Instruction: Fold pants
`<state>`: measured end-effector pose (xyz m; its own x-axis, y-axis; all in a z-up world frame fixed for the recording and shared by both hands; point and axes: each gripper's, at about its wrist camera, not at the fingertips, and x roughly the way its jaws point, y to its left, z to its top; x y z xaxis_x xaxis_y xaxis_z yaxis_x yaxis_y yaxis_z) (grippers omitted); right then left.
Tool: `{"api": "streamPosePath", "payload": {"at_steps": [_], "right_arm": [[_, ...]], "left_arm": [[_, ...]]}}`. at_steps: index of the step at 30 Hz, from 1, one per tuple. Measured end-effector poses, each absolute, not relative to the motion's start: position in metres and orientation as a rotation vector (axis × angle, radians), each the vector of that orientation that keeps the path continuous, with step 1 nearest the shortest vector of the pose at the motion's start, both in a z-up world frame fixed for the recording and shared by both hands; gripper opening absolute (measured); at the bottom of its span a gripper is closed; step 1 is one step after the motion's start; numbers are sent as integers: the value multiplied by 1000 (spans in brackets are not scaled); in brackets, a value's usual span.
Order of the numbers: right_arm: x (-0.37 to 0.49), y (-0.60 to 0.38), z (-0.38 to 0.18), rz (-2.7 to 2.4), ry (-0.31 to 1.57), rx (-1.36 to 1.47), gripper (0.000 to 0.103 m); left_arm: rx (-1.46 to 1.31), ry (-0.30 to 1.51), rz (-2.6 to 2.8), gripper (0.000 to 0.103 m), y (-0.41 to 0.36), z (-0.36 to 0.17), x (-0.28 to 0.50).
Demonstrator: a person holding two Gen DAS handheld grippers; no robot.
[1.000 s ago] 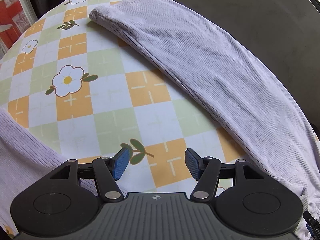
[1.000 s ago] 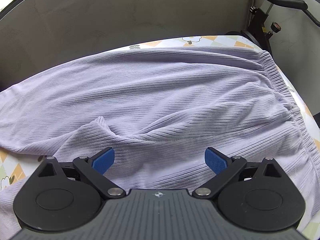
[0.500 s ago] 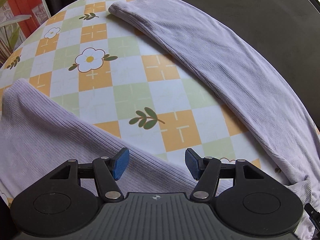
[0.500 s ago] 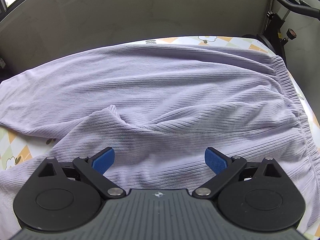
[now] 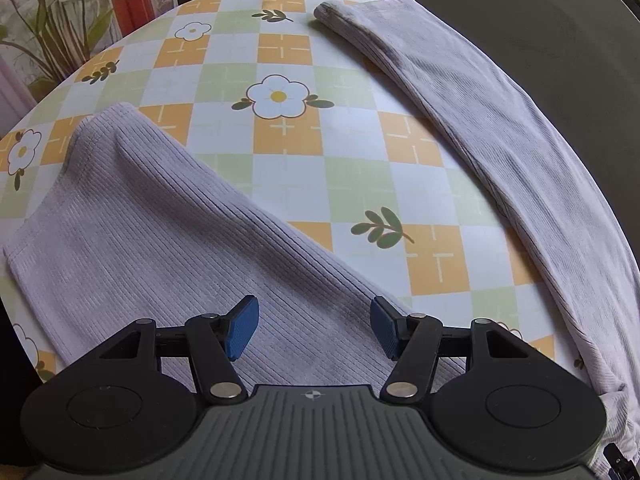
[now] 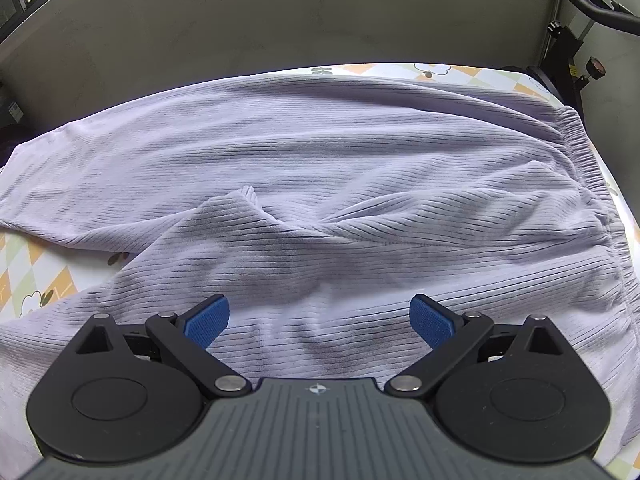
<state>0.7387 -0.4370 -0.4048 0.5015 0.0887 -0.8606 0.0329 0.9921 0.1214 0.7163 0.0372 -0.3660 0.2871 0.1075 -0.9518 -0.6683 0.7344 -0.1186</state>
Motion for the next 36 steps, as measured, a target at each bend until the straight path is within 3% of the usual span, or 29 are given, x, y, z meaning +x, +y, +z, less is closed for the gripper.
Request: {"api": "streamPosePath", "payload": {"at_steps": [18, 29, 36], "right_arm": [[730, -431, -403, 12, 1068, 135, 99], [732, -422, -401, 11, 1066, 155, 99], [728, -421, -402, -2, 1064, 143, 99]], "left_arm": [[-610, 1146, 578, 63, 58, -366, 699], [-761, 1071, 664, 63, 123, -353, 701], [-790, 1083, 668, 53, 137, -363, 712]]}}
